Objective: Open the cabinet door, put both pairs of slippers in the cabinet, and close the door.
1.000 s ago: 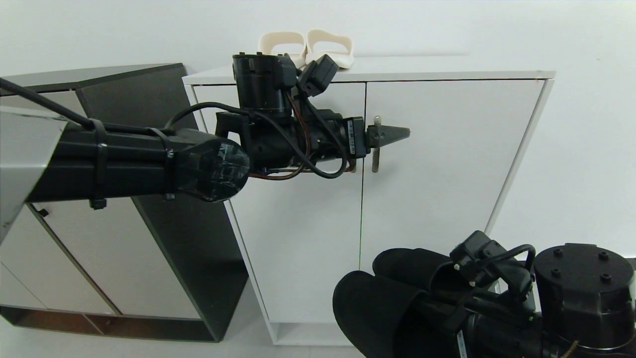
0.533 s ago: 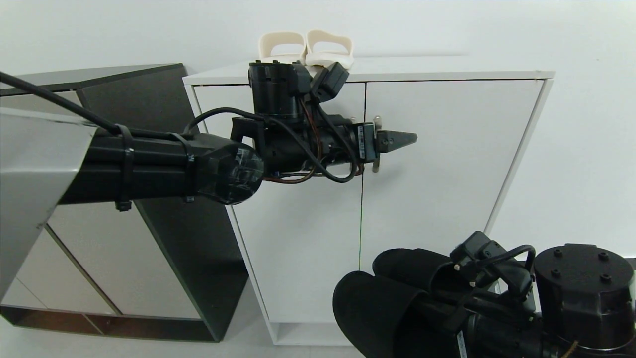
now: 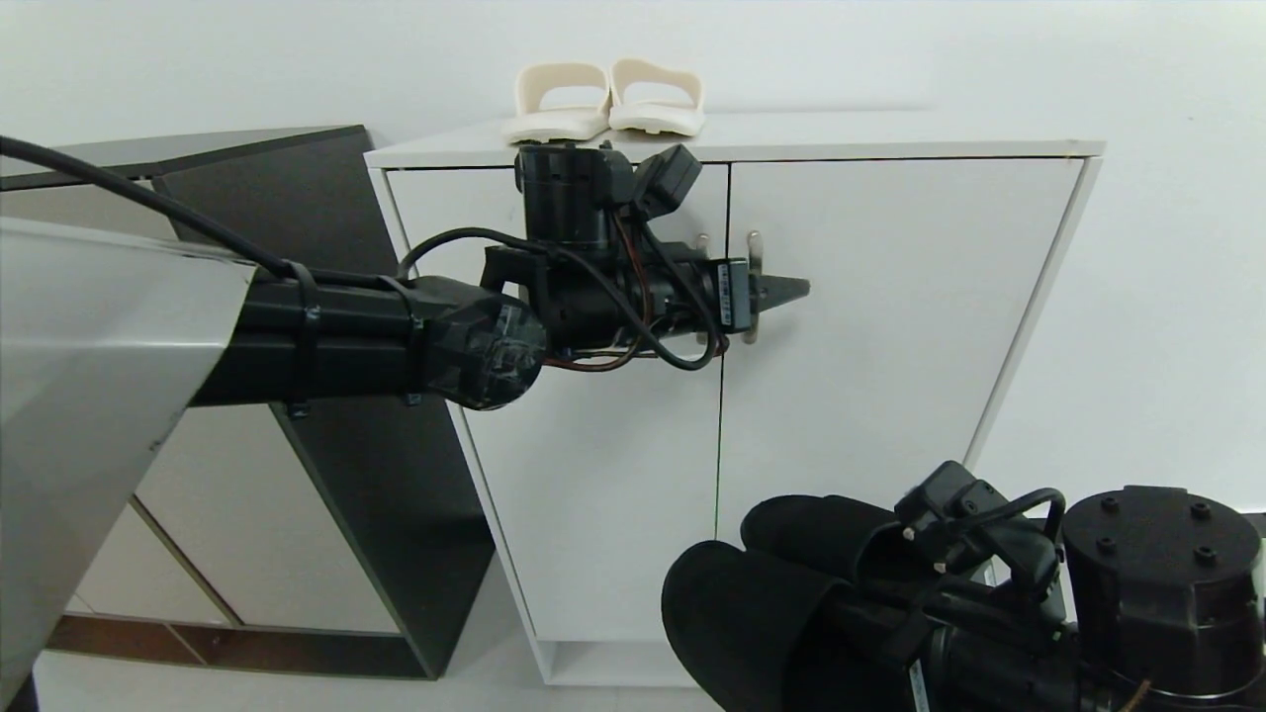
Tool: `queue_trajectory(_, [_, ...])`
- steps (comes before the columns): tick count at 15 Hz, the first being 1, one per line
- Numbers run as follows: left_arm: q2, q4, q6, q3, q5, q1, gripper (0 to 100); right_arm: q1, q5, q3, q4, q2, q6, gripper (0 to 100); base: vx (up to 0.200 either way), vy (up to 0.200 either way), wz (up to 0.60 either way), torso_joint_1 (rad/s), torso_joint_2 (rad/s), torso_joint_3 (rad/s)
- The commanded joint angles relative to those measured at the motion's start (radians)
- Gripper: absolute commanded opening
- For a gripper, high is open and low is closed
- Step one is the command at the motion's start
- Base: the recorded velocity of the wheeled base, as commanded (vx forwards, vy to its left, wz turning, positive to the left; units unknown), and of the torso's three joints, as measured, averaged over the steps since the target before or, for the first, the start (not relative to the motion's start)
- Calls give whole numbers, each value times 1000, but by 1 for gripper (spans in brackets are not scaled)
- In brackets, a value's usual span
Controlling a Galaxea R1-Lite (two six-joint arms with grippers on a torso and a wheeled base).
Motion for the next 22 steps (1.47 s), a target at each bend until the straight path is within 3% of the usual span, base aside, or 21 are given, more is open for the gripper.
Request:
queue_trajectory(1, [-5, -2, -1, 3, -4, -4, 0, 0, 13, 2, -1, -4, 0, 0, 0, 0, 0, 0, 0, 0])
queue_trajectory(5, [-52, -8, 2, 67, -3, -47, 0, 0, 139, 42, 4, -70, -3, 0, 0, 0, 0, 0, 0, 0])
queue_trajectory(7, [-117, -46, 2, 167, -1, -75, 0, 0, 212, 68, 6, -111, -23, 0, 0, 0, 0, 0, 0, 0])
queue_trajectory(10, [-233, -137, 2, 343, 0, -115, 0, 0, 237, 84, 7, -134, -55, 0, 0, 0, 0, 0, 0, 0])
queue_trajectory(14, [-370, -215, 2, 533, 63, -161, 0, 0, 237, 85, 7, -131, -57, 0, 0, 0, 0, 0, 0, 0])
queue_trajectory(17, [-382, -218, -1, 543, 65, -138, 0, 17, 237, 85, 7, -131, -57, 0, 0, 0, 0, 0, 0, 0])
queue_trajectory(22, [-252, -270, -4, 441, 62, -67, 0, 17, 235, 87, 9, -131, -58, 0, 0, 0, 0, 0, 0, 0])
